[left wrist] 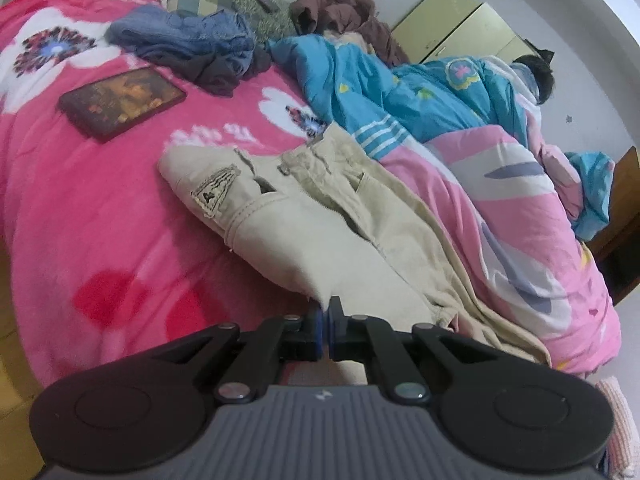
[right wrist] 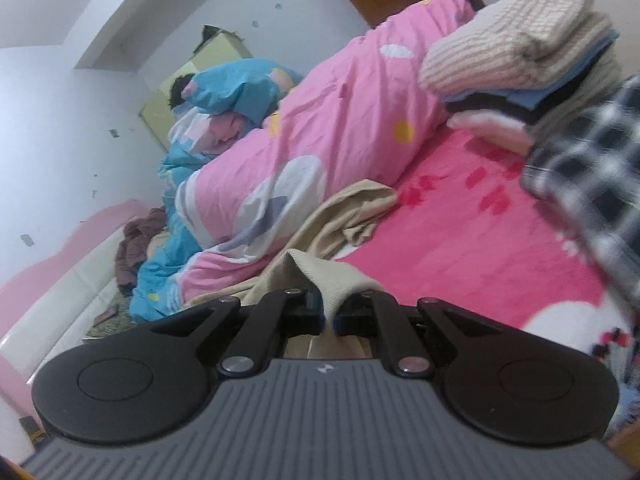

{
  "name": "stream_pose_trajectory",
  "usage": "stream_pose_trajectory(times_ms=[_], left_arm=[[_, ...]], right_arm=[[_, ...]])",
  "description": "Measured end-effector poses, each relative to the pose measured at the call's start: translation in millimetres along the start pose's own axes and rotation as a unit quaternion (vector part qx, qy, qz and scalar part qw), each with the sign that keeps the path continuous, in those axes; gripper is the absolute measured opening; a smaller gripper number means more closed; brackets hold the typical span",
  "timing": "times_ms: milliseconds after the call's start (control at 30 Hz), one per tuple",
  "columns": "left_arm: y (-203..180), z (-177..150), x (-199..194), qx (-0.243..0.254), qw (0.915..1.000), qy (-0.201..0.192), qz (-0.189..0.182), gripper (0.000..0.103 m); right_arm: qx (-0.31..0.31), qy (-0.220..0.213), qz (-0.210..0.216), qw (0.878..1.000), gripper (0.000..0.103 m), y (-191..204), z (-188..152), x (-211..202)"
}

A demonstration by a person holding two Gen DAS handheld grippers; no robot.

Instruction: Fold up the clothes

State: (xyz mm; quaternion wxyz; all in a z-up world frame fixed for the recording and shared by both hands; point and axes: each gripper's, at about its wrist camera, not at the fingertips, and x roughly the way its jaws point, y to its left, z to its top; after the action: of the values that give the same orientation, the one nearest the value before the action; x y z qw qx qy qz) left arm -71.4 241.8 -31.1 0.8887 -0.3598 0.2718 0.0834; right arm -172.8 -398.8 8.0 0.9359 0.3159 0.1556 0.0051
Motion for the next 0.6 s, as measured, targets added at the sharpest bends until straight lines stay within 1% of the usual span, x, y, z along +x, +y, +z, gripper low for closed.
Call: stream_pose_trajectory(times_ms=[67,133,233,300,367,433,467,500,533,567,600], left_arm=[[3.7,-8.4,-5.1,0.004,0.9999,0.009,0.006,0.003],[8.9,-17.2,-6.9,0.006,0.9995,0.024,0.020,0.002],[19.5,-27.0,-4.6,0.006,0.9983,0.046,0.036,0.002],[25.0,-28.9,0.4,0.012,0.9979,0.051,0.037,0.002],[28.5,-28.7,3.4,0.023,0.9979,0.054,0.027,0.004],[33.1,-27.9,0.0,0.026,0.9984,0.049,0.014,0.018],[35.8,-27.0,-4.1,0.028,0.9986,0.044,0.009,0.022],[39.1,-25.7,-9.2,0.031,0.9988,0.036,0.008,0.031],[42.8,-24.2,-14.7,0.035,0.9991,0.025,0.007,0.038],[45.9,-22.6,-19.3,0.035,0.9992,0.016,0.007,0.041],[50.4,-19.8,-23.6,0.032,0.9994,0.007,0.007,0.046]], right_arm=[[-0.005,0.007,-0.013,1.000,0.002,-3.9,-4.6,-6.8],[-0.007,0.020,-0.032,0.999,0.002,-10.1,-12.5,-9.3],[-0.015,0.045,-0.059,0.997,0.002,-21.9,-28.2,-6.4],[-0.043,0.067,-0.071,0.994,0.002,-28.2,-39.4,1.4],[-0.081,0.099,-0.084,0.988,0.005,-33.7,-48.6,11.6],[-0.094,0.138,-0.087,0.982,0.005,-40.0,-50.1,17.2],[-0.095,0.152,-0.084,0.980,0.007,-41.3,-48.1,16.2],[-0.103,0.162,-0.081,0.978,0.009,-39.7,-44.9,13.1],[-0.117,0.169,-0.078,0.976,0.017,-36.4,-41.2,8.6],[-0.133,0.178,-0.075,0.972,0.029,-32.5,-37.3,4.1],[-0.153,0.186,-0.072,0.968,0.038,-27.4,-33.2,-0.7]])
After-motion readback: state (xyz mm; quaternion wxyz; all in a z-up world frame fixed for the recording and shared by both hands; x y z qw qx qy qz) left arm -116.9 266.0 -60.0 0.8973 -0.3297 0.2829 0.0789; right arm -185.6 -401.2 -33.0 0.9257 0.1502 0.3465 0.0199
